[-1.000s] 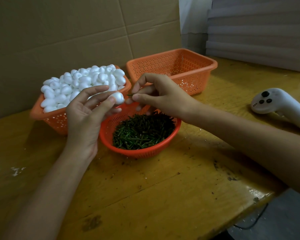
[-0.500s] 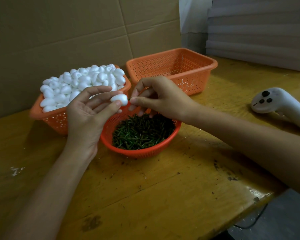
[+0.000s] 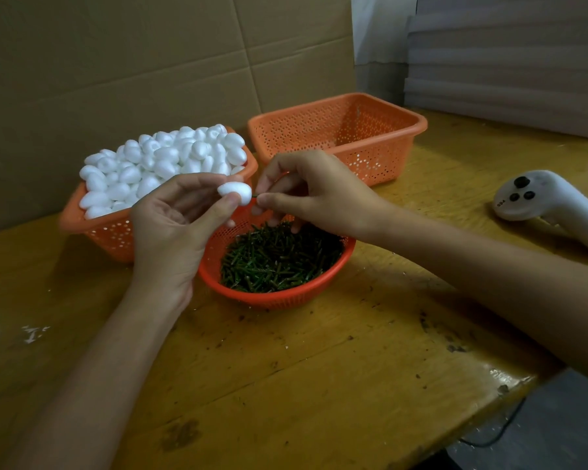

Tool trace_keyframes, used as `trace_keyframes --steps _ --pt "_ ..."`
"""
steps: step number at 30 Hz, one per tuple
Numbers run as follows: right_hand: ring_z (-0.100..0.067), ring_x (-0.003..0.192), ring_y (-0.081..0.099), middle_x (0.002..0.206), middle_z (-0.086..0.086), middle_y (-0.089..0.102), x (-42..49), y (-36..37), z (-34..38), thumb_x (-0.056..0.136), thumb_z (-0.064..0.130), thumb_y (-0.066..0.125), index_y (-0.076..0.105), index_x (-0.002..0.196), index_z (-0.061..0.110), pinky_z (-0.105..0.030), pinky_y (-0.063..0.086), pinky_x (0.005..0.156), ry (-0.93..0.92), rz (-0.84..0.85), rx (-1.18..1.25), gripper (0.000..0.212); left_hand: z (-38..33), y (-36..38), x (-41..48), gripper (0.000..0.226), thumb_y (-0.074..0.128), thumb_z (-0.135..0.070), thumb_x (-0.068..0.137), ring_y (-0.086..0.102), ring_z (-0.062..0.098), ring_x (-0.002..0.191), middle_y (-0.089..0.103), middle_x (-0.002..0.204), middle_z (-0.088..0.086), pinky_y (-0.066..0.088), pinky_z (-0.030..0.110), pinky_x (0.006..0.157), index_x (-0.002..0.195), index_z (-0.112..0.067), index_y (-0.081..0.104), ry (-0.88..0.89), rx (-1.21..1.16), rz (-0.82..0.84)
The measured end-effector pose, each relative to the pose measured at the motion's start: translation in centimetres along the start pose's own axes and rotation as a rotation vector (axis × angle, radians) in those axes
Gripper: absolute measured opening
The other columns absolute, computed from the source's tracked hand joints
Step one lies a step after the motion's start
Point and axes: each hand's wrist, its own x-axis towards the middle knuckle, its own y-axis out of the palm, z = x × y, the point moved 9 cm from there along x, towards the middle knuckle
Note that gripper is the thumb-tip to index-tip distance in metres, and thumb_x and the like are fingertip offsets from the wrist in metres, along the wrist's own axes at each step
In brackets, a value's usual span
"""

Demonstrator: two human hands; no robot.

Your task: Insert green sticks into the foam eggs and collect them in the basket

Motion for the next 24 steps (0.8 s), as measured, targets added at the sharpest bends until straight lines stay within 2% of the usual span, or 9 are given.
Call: trace_keyframes --steps 4,9,16,24 --pt "-0.020 0.077 0.077 0.088 -0.002 0.080 0.01 0.26 -0.06 0.099 0.011 0.069 0.066 0.102 0.002 -0.036 0.063 0.059 -0.003 0.026 -0.023 0.010 0.09 -0.02 0.04 0.024 0.085 -0.010 0.084 0.079 0.021 0.099 0.082 0.104 0.003 0.061 0.022 0.073 0.106 -0.015 0.076 0.010 0.018 0.012" --pt "-0.020 0.079 0.077 0.089 -0.002 0.080 0.03 0.51 -0.17 0.100 0.012 0.068 0.066 0.102 0.004 -0.033 0.062 0.059 0.009 0.055 -0.003 0.008 -0.04 -0.01 0.02 0.022 0.085 -0.010 0.083 0.080 0.019 0.096 0.082 0.101 0.002 0.061 0.022 0.072 0.097 -0.026 0.081 0.011 -0.006 0.013" --pt "-0.020 0.083 0.077 0.093 -0.003 0.081 -0.19 0.84 0.19 0.103 0.012 0.063 0.066 0.105 0.001 -0.037 0.064 0.061 0.002 0.088 0.001 0.011 -0.29 0.04 -0.03 0.022 0.088 -0.014 0.078 0.080 0.017 0.091 0.082 0.098 0.002 0.060 0.021 0.074 0.096 -0.023 0.080 0.021 0.010 0.022" --pt "-0.019 0.082 0.077 0.092 -0.002 0.081 0.03 1.03 -0.26 0.102 0.013 0.064 0.065 0.103 0.005 -0.031 0.060 0.057 0.015 0.091 0.014 0.008 -0.03 0.03 -0.03 0.022 0.087 -0.014 0.081 0.080 0.019 0.093 0.082 0.100 0.001 0.060 0.021 0.073 0.100 -0.019 0.079 0.034 0.048 0.018"
